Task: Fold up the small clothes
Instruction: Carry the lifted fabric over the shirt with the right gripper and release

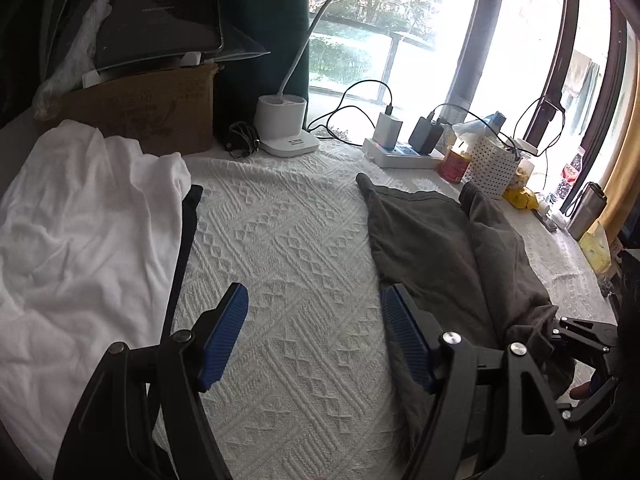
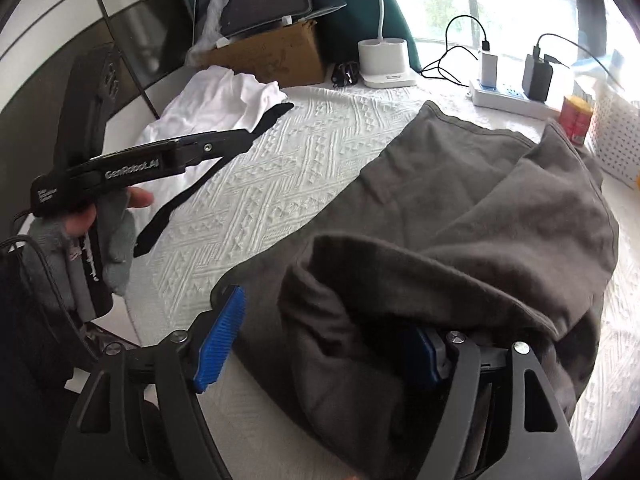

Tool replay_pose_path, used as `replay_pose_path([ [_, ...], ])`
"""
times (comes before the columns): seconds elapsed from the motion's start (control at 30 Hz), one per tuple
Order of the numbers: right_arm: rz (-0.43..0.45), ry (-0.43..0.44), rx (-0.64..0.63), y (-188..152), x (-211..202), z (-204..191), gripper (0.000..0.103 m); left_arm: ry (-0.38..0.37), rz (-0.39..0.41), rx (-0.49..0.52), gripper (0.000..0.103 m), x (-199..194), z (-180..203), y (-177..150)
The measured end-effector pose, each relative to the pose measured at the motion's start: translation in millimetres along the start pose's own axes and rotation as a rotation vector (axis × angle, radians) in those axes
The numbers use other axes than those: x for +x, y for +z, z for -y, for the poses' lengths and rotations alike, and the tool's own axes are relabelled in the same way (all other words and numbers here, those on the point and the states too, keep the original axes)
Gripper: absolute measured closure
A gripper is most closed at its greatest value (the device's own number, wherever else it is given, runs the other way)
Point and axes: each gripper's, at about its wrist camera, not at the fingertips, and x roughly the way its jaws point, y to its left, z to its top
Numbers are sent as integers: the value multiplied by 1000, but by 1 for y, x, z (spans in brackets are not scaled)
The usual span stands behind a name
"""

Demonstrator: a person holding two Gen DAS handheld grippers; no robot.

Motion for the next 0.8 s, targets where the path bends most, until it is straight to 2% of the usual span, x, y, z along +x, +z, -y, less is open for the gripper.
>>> replay_pose_path([
  [0.07, 18, 1, 15, -7, -10, 6, 26, -12, -1, 20, 32, 1, 11, 4],
  [0.17, 57, 3, 54, -19, -30, 17, 26, -72, -3, 23, 32, 2, 26, 13],
  [0.4, 176, -75, 144, -37, -86, 59, 26, -86, 2, 96, 32, 7, 80, 39],
  [0.6, 230, -230, 254, -61, -116, 115, 26, -147, -40, 206, 32, 23, 149, 54],
  [0.8, 218, -482, 388, -86, -131, 172, 26, -142, -118, 332, 32, 52, 210, 54],
])
